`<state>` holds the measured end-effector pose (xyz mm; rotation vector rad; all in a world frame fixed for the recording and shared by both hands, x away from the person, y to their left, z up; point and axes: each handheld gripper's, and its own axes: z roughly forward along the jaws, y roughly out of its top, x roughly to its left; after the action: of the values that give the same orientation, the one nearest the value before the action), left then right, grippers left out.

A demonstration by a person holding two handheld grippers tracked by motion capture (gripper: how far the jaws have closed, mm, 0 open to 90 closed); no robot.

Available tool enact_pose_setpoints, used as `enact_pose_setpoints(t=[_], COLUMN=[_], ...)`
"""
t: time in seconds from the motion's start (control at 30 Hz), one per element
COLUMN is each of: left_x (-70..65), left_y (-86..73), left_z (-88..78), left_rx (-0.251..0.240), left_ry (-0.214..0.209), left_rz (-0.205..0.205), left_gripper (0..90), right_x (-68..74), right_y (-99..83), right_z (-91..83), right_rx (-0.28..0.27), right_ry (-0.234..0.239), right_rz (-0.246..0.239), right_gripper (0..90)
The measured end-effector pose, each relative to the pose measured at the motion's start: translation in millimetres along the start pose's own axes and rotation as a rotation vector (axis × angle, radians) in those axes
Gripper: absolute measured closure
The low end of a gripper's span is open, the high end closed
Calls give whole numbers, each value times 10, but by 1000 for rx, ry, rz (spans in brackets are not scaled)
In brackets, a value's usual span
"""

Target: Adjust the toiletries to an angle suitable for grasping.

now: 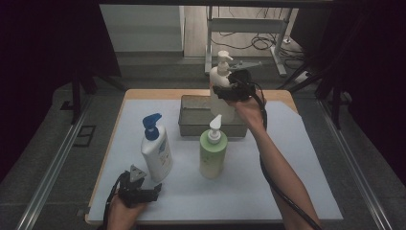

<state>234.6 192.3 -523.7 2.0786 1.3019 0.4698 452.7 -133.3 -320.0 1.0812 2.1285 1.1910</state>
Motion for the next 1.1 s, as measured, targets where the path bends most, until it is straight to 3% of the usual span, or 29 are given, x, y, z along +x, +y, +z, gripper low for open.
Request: enact_pose_setpoints(t=[0.73, 1.1], left_x=[1, 2], left_y=[-1, 0], left_z=[-1, -3], left_rx=[0, 2], left_ry=[0, 0], left_rz=[1, 3], left_gripper=[108, 108], right_x=[171, 182], right_y=[33, -102], right_z=[524, 743], right_rx=[-6, 16], right_ry=[16, 12], right_rz=[-19, -19], right_gripper=[369, 368])
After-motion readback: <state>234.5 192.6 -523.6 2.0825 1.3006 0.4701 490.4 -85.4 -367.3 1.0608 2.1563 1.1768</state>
